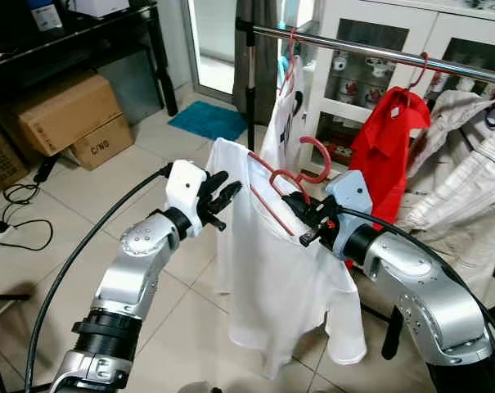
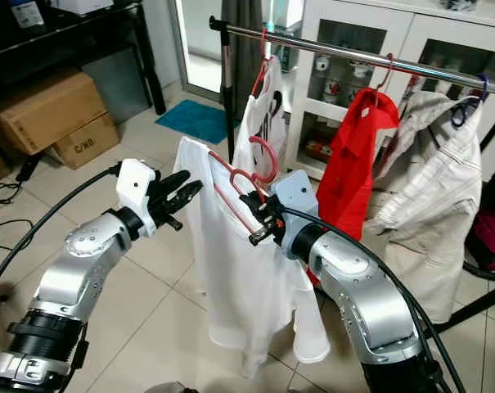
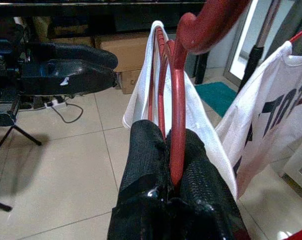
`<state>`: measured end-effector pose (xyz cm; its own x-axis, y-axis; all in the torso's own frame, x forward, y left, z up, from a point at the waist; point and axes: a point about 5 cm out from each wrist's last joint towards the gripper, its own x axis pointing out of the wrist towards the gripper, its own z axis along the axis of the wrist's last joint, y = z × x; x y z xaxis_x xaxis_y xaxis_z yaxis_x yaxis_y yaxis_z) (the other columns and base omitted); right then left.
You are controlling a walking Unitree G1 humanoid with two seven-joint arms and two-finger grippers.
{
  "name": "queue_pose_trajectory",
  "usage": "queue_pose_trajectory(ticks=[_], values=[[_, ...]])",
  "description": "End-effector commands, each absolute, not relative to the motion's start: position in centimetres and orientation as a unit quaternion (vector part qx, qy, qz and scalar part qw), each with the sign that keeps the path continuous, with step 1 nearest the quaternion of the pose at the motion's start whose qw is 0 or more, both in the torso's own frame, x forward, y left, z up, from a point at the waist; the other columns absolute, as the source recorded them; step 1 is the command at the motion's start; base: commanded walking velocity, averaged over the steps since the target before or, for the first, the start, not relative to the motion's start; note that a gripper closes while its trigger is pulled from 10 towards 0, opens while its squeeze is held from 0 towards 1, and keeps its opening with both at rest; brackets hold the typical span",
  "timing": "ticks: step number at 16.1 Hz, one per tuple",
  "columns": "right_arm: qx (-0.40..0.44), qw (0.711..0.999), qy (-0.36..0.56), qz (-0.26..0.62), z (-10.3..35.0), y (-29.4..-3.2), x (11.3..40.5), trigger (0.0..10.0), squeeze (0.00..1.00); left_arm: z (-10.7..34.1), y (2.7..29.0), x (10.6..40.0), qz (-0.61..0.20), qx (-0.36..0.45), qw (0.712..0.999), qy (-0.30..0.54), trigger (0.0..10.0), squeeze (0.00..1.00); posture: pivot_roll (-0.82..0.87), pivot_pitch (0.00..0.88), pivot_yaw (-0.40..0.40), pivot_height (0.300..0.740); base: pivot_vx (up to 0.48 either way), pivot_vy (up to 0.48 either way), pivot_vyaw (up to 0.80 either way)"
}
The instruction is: Hang hanger
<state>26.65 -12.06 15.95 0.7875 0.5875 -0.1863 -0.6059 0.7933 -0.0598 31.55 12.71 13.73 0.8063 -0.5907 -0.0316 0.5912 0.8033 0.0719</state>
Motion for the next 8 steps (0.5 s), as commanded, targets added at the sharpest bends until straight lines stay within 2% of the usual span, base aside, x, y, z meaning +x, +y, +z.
queue_pose_trajectory(ticks=[1, 8], values=[[-0.055, 0.945, 0.063, 0.315, 16.8, -12.1, 26.9, 0.0, 0.0, 14.2, 12.8, 32.0, -0.306, 0.05, 0.951, -0.006, 10.0, 0.01, -0.05, 0.0, 0.049, 0.74, 0.0, 0.0, 0.0], [-0.051, 0.945, 0.056, 0.32, 17.1, -11.8, 27.0, 0.0, 0.0, 13.4, 13.4, 34.0, -0.293, 0.043, 0.955, -0.004, 10.0, 0.0, -0.06, 0.0, 0.053, 0.74, 0.0, 0.0, 0.0]])
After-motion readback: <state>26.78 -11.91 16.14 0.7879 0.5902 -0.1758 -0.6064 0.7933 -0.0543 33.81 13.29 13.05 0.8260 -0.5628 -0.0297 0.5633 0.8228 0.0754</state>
